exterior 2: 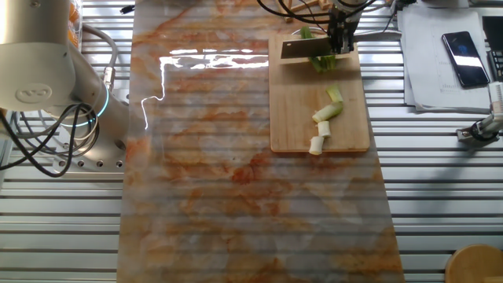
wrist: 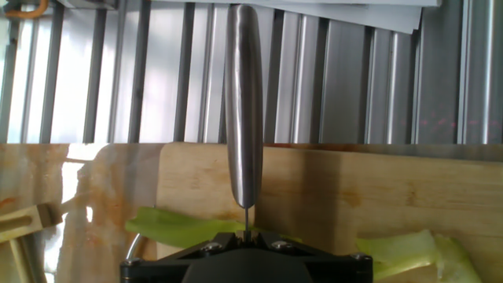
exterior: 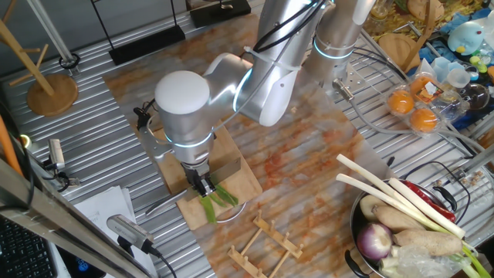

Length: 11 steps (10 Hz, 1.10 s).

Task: Chop the scallions

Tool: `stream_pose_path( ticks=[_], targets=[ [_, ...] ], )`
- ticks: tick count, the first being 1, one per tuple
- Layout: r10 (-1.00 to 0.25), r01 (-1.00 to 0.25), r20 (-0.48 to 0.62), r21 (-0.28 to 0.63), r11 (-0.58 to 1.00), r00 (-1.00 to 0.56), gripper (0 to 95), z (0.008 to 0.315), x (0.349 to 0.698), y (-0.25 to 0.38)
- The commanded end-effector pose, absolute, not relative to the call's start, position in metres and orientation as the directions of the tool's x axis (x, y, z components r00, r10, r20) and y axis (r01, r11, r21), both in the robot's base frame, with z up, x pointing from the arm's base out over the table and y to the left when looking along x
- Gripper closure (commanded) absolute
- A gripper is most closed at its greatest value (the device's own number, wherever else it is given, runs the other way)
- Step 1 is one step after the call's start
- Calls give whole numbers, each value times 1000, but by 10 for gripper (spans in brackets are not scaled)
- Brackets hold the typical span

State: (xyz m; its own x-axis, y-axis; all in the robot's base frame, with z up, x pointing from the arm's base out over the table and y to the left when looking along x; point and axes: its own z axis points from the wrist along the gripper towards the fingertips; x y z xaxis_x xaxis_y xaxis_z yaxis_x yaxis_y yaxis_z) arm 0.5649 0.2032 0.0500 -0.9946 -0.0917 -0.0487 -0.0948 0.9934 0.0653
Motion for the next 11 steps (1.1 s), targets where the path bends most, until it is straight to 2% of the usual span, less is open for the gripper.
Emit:
stream_pose_path(
  ticks=[1,7,11],
  targets=[
    [-90,-93,-46,63,994,-995,950,46,565,203],
    [-85,-87,-42,56,995,-996,950,30,564,203],
    [-91,-94,-62,51,994,-994,950,33,571,206]
  ],
)
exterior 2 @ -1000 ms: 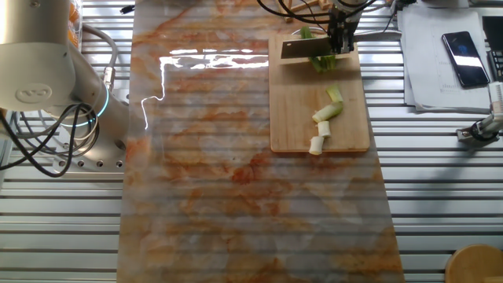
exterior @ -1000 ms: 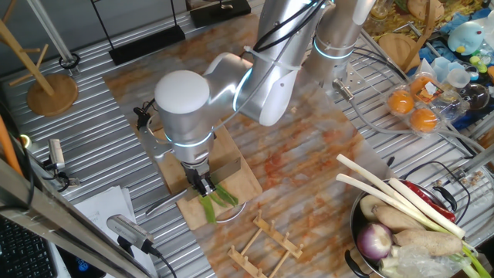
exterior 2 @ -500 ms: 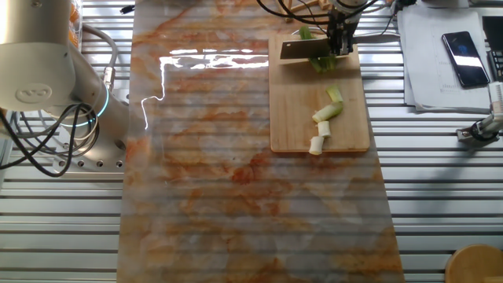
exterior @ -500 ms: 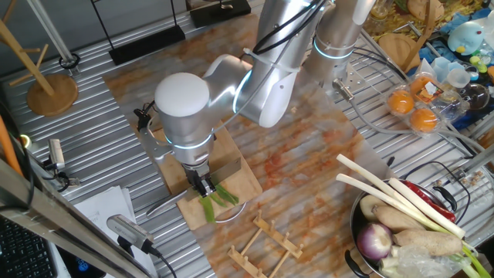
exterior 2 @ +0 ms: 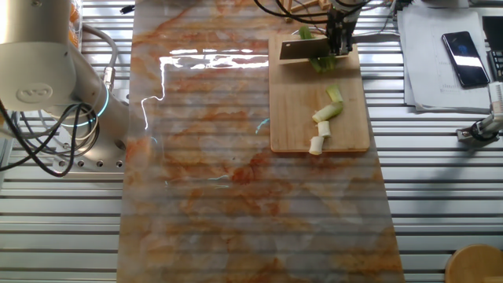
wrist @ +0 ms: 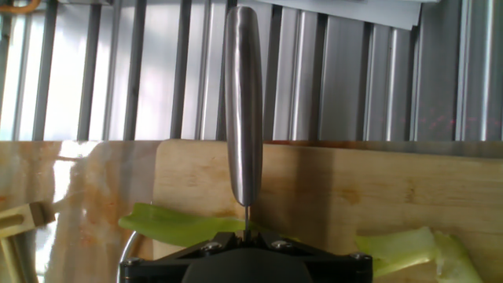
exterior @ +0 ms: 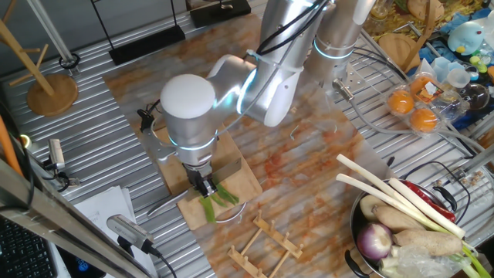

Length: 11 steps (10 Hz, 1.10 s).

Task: Chop the scallions

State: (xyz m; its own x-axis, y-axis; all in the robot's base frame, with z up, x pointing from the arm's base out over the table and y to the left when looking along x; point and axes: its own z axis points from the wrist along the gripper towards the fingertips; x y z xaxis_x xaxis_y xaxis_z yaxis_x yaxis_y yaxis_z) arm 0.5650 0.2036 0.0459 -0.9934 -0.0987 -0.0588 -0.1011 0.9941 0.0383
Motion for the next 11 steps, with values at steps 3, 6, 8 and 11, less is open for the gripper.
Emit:
stream_pose_path(
  ticks=[3,6,8,11],
  targets=[
    [-107,-110,-57,36,993,-993,950,33,574,203],
    [-110,-114,-67,64,991,-992,950,29,566,200],
    [-121,-126,-86,58,990,-989,950,25,554,200],
    [-131,-136,-101,50,989,-986,950,22,550,200]
  ],
)
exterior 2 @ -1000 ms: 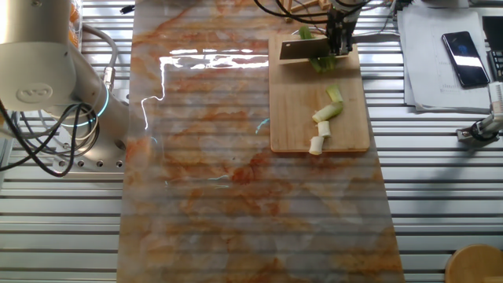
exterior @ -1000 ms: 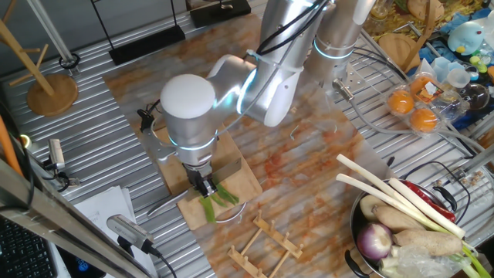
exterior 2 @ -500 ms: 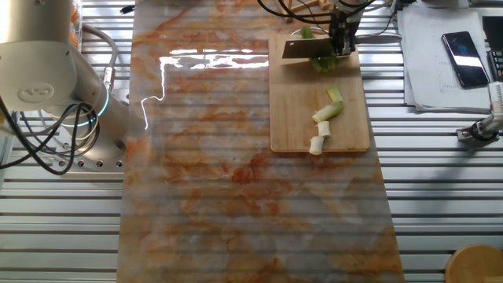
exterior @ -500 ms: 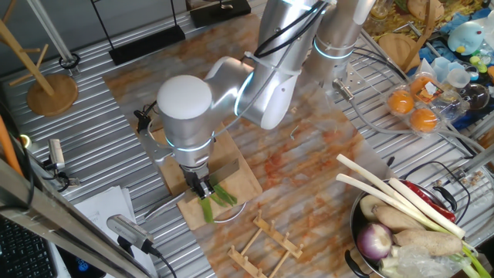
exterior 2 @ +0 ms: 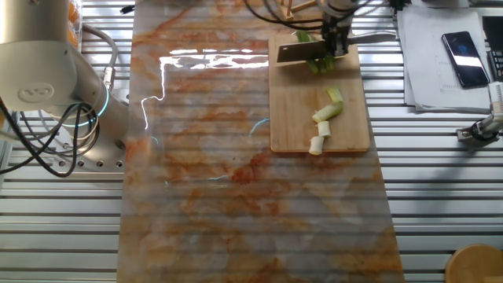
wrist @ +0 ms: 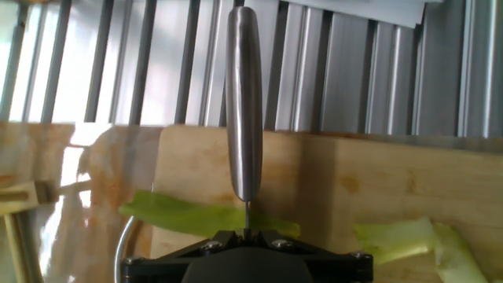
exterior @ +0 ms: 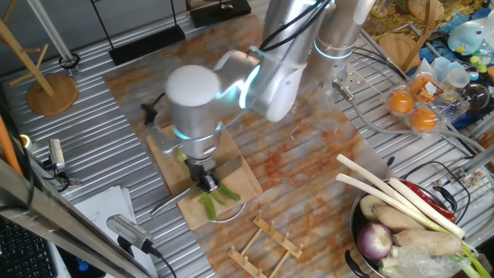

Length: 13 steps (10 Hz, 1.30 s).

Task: Chop the scallions

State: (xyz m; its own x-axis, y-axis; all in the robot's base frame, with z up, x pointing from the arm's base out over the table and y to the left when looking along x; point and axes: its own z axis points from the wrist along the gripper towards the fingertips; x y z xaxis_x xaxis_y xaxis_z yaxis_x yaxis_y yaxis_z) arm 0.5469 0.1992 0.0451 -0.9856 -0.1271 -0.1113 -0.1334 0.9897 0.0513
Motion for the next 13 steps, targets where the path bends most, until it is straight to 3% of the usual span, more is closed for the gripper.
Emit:
stream_pose_path(
  ticks=[1,13],
  targets=[
    [-134,-140,-110,48,989,-985,950,19,549,201],
    [-149,-157,-135,56,986,-980,950,25,567,200]
  ],
)
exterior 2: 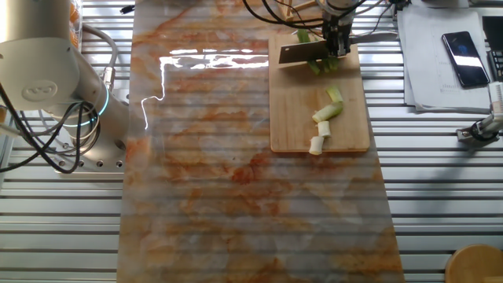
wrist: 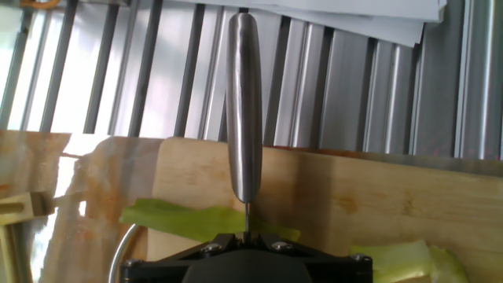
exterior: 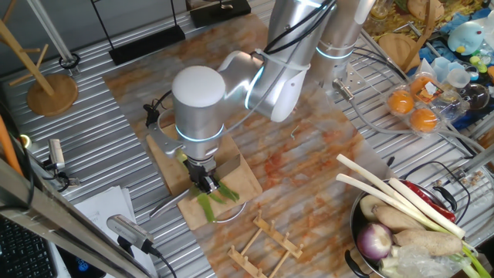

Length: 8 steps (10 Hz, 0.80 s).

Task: Chop the scallions

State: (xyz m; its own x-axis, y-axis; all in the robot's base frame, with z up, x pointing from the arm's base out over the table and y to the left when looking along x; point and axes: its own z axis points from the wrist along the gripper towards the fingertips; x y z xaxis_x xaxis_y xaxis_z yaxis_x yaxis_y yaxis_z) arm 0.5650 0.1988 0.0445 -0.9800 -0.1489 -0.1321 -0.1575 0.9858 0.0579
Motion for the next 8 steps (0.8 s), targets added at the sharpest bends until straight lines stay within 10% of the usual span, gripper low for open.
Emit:
stream_pose_path(
  ticks=[1,8],
  targets=[
    [-158,-165,-123,45,985,-980,950,22,567,200],
    [-177,-183,-126,32,983,-976,950,13,556,197]
  ],
)
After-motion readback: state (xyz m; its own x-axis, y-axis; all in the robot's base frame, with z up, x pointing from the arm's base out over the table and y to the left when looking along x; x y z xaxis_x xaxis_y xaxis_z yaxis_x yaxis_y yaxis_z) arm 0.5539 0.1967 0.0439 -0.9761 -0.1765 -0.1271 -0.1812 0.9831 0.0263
